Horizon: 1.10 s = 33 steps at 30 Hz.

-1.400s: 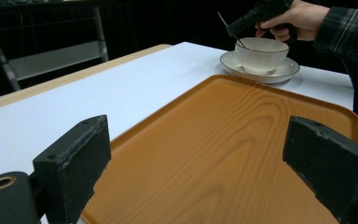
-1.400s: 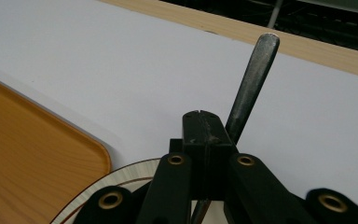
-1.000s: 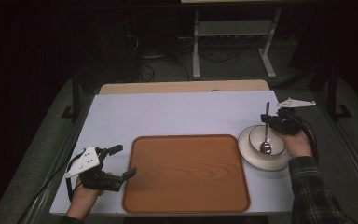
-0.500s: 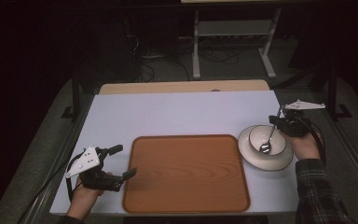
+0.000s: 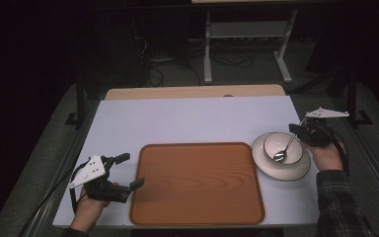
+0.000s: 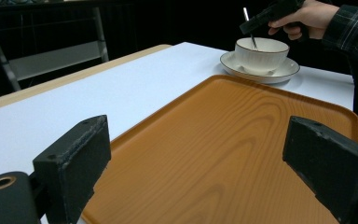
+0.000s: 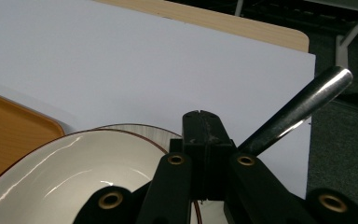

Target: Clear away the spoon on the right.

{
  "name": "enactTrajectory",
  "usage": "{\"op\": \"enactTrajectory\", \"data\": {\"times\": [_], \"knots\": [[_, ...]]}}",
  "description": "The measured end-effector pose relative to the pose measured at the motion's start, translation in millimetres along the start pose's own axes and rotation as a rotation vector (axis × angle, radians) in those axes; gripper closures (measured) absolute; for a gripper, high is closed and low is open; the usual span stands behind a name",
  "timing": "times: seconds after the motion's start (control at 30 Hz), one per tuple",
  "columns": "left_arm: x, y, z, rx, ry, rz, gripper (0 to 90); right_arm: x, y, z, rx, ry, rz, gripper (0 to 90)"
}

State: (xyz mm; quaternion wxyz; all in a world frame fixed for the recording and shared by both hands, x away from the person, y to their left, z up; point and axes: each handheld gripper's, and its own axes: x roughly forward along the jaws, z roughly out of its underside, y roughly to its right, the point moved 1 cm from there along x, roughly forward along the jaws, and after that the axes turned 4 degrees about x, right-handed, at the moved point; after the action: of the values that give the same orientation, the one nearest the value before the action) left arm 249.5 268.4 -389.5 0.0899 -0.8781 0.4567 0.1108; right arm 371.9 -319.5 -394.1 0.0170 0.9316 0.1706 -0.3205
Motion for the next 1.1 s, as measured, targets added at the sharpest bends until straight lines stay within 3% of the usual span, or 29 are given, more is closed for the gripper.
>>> {"op": "enactTrajectory", "data": {"times": [0.7, 1.1], "knots": [[-0.8, 0.0, -0.4, -0.002, 0.005, -0.002, 7.2, -11.5, 5.1, 8.8, 0.015, -0.011, 0.037, 89.7], [-0.7, -0.2, -0.6, -0.001, 0.006, -0.001, 7.3, -22.5, 12.2, 15.6, 0.029, -0.022, 0.084, 89.7]]}}
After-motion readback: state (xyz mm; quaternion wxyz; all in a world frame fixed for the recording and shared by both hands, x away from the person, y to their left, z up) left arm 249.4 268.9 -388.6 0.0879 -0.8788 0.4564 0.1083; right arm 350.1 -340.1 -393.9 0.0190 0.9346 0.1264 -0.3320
